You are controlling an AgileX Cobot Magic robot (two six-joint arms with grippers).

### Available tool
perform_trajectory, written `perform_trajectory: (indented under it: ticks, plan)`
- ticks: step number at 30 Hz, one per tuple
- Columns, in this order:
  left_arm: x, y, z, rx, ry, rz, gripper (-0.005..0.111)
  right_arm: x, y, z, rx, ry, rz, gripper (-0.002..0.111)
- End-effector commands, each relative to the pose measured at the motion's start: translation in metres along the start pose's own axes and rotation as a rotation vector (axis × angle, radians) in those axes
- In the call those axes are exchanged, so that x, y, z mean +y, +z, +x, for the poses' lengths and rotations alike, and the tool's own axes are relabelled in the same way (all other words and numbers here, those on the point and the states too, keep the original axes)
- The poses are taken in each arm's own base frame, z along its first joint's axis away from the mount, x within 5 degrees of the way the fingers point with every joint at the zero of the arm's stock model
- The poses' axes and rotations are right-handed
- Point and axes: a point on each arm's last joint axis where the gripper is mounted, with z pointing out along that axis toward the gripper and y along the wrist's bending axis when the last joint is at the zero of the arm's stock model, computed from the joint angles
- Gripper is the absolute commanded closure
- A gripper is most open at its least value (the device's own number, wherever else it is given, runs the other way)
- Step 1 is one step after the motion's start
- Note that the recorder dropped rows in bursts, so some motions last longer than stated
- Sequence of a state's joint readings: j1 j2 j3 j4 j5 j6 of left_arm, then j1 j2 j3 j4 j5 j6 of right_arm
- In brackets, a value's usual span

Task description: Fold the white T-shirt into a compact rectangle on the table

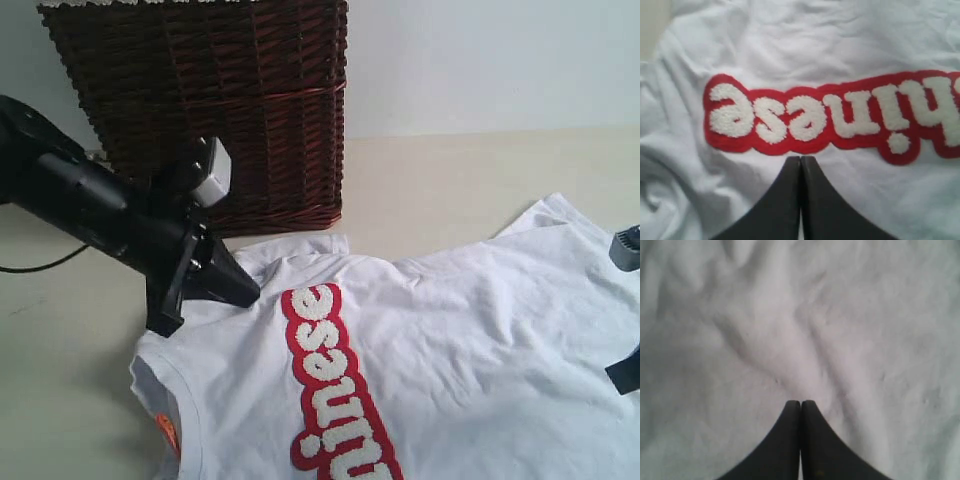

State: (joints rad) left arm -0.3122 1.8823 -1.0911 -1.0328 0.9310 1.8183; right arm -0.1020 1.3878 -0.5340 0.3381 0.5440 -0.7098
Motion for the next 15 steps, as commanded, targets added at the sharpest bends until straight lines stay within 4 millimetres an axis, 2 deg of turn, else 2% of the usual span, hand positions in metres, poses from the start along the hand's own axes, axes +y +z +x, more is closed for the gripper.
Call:
perform_trajectory:
  ticks: [1, 3, 4, 5, 6, 7, 8, 9, 10, 11, 13, 15]
  plan:
    - [-0.008, -0.039, -0.031, -0.076, -0.038, -0.212, 0.107, 0.000, -0.014, -0.006, -0.093, 0.001, 0.035, 0.108]
    - [-0.008, -0.060, -0.046, -0.133, -0.103, -0.361, 0.107, -0.001, -0.024, -0.012, -0.154, 0.034, 0.058, 0.108]
    - [-0.007, -0.080, -0.056, -0.196, -0.175, -0.505, 0.107, -0.002, -0.041, -0.020, -0.258, 0.075, 0.095, 0.108]
    - [-0.010, -0.090, -0.061, -0.222, -0.192, -0.555, 0.107, -0.002, -0.050, -0.025, -0.314, 0.093, 0.115, 0.108]
    - [-0.017, -0.106, -0.071, -0.268, -0.203, -0.612, 0.107, -0.003, -0.077, -0.035, -0.462, 0.116, 0.168, 0.108]
    - [-0.022, -0.114, -0.075, -0.290, -0.208, -0.630, 0.107, -0.002, -0.091, -0.038, -0.531, 0.114, 0.192, 0.108]
    - [-0.031, -0.130, -0.081, -0.339, -0.228, -0.656, 0.107, 0.001, -0.123, -0.042, -0.676, 0.101, 0.249, 0.108]
    - [-0.038, -0.138, -0.086, -0.367, -0.230, -0.670, 0.107, 0.003, -0.136, -0.042, -0.732, 0.094, 0.272, 0.108]
    - [-0.052, -0.154, -0.094, -0.417, -0.221, -0.697, 0.107, 0.009, -0.165, -0.036, -0.867, 0.080, 0.328, 0.108]
    - [-0.060, -0.162, -0.099, -0.447, -0.216, -0.707, 0.107, 0.012, -0.176, -0.033, -0.924, 0.076, 0.355, 0.108]
    - [-0.093, -0.192, -0.112, -0.564, -0.221, -0.734, 0.107, 0.031, -0.220, -0.005, -1.132, 0.048, 0.426, 0.108]
    - [-0.117, -0.210, -0.118, -0.625, -0.204, -0.756, 0.107, 0.047, -0.238, 0.018, -1.200, 0.012, 0.435, 0.108]
